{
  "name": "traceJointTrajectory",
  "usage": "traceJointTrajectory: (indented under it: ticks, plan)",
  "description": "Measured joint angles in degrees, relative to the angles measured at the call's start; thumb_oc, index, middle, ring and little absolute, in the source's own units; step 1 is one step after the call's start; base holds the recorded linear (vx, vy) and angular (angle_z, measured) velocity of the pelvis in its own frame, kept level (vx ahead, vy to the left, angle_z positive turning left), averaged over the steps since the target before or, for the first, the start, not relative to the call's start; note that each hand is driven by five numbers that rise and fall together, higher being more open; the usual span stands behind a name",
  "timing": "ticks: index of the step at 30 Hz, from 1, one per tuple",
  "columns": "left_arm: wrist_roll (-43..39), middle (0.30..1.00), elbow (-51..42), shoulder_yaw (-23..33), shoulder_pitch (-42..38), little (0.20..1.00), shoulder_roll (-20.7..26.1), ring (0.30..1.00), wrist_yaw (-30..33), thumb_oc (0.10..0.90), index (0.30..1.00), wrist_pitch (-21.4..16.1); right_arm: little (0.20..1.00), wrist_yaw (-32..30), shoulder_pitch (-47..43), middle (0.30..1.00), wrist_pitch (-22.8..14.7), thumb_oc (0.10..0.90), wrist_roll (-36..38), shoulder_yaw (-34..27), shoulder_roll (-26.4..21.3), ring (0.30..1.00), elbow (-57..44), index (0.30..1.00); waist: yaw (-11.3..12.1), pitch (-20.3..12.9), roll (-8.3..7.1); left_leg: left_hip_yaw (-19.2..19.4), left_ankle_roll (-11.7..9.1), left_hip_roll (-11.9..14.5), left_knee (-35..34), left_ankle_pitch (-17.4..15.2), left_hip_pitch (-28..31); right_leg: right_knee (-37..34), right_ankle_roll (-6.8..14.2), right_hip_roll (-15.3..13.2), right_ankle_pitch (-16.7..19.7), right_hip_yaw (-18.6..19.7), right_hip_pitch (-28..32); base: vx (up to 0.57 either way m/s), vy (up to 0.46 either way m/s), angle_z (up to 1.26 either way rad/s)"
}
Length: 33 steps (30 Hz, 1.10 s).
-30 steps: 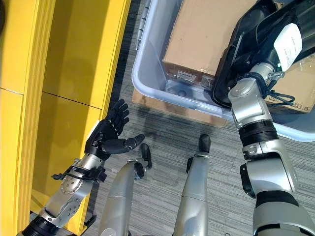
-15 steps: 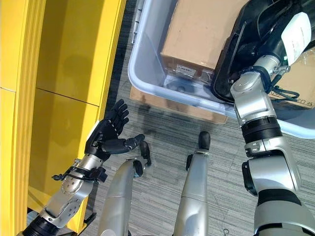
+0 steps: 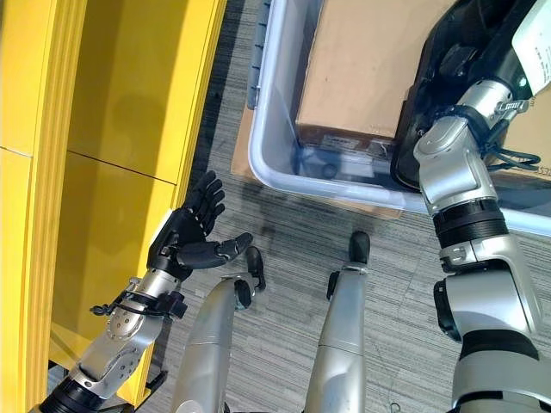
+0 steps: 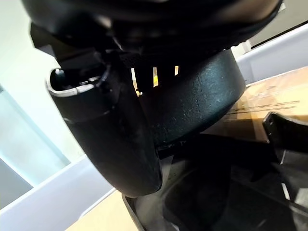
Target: Move parts from the plastic box to the shelf.
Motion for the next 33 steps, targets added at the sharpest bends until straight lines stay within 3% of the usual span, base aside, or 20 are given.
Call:
traceJointTrajectory:
  ticks: [18, 33]
  plan:
    - [-0.02, 1.000, 0.00, 0.02, 0.04, 1.000, 0.01, 1.000, -0.43, 0.900, 1.000, -0.17, 0.300, -0.21, 0.13, 0.300, -1.50, 0.400, -1.13, 1.49, -0.01, 0.300, -0.89, 0.300, 0.13, 0.00, 0.00, -0.13, -0.18, -0.01, -0.16, 0.12, 0.88, -0.66, -0.09, 0.03, 0.12, -0.13, 1.34, -0.01, -0.003, 0.00]
    - [0.02, 1.000, -0.62, 1.22, 0.16, 1.000, -0.11, 1.000, -1.92, 0.900, 1.000, -0.55, 0.300, -0.62, 18.90, 0.300, -1.79, 0.400, -4.59, -3.58, 5.92, 0.300, -28.85, 0.300, -2.03, 0.00, -0.01, 0.82, -0.22, 0.09, -4.92, 0.72, 8.06, -6.42, 0.08, 0.25, 1.44, -0.43, 8.55, -0.02, -0.008, -0.03]
